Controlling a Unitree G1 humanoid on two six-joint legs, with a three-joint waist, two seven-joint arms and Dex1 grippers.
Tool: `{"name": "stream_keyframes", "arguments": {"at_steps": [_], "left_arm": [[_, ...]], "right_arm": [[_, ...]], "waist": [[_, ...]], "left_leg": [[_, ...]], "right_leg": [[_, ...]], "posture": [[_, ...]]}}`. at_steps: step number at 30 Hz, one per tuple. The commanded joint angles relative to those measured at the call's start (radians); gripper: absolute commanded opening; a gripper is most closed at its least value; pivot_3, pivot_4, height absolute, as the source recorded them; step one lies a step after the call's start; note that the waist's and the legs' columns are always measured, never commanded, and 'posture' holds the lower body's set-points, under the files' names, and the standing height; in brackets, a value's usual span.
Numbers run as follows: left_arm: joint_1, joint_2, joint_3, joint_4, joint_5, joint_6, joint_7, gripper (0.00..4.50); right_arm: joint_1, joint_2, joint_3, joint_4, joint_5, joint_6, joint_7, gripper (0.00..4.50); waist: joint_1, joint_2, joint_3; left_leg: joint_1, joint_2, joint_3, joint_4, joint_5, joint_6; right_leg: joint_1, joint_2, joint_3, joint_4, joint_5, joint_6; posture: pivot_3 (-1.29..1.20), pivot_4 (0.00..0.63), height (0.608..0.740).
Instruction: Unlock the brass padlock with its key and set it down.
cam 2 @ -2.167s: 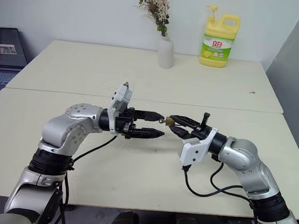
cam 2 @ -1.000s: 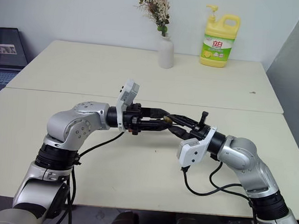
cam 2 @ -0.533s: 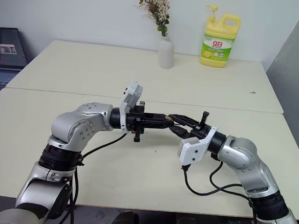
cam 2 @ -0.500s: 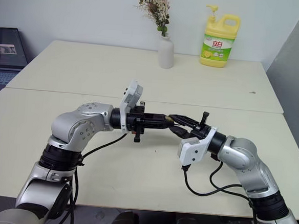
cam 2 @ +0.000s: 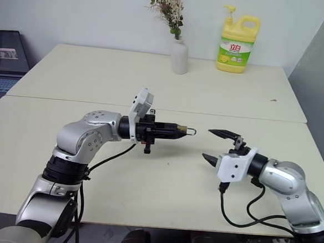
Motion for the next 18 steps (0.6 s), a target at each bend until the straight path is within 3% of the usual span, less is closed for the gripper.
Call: {"name": "stream_keyframes", "arguments": {"at_steps": [1,5,12,18], "left_arm": [[-0.029,0.003,-0.001,-0.002,-0.006,-0.023,-0.039,0.17],[-0.034,0.008,-0.004,-0.013,-0.02,-0.009,-0.077,0.17],[-0.025,0.016,0.002,-0.037,-0.018,-0.006,-0.088,0.17],[-0.012,0.021,0.009,-0.064,-0.023,0.003,-0.085,0.17]], "right_arm": [[0.007,0.017,-0.028,-0.121,0.131,0.072,0.016,3.58],[-0.045,0.066,0.01,-0.163,0.155,0.177,-0.001,2.5],[-0.09,0.091,0.031,-0.139,0.156,0.221,0.011,0.01],[-0.112,0.097,0.045,-0.111,0.15,0.202,0.021,0.0]], "waist": [[0.0,0.0,0.0],[-0.003,0.0,0.0],[0.001,0.0,0.0],[0.0,0.0,0.0]], "left_leg": [[0.0,0.0,0.0,0.0,0.0,0.0],[0.0,0.0,-0.001,0.0,0.0,0.0],[-0.001,0.0,-0.001,0.001,0.0,0.0],[0.0,0.0,-0.001,0.0,0.0,0.0]], "right_leg": [[0.0,0.0,0.0,0.0,0.0,0.0],[0.0,0.0,0.0,0.0,0.0,0.0],[0.0,0.0,-0.001,0.0,0.0,0.0],[0.0,0.0,-0.001,0.0,0.0,0.0]], "posture": [[0.0,0.15,0.74],[0.0,0.15,0.74],[0.0,0.15,0.74],[0.0,0.15,0.74]]}}
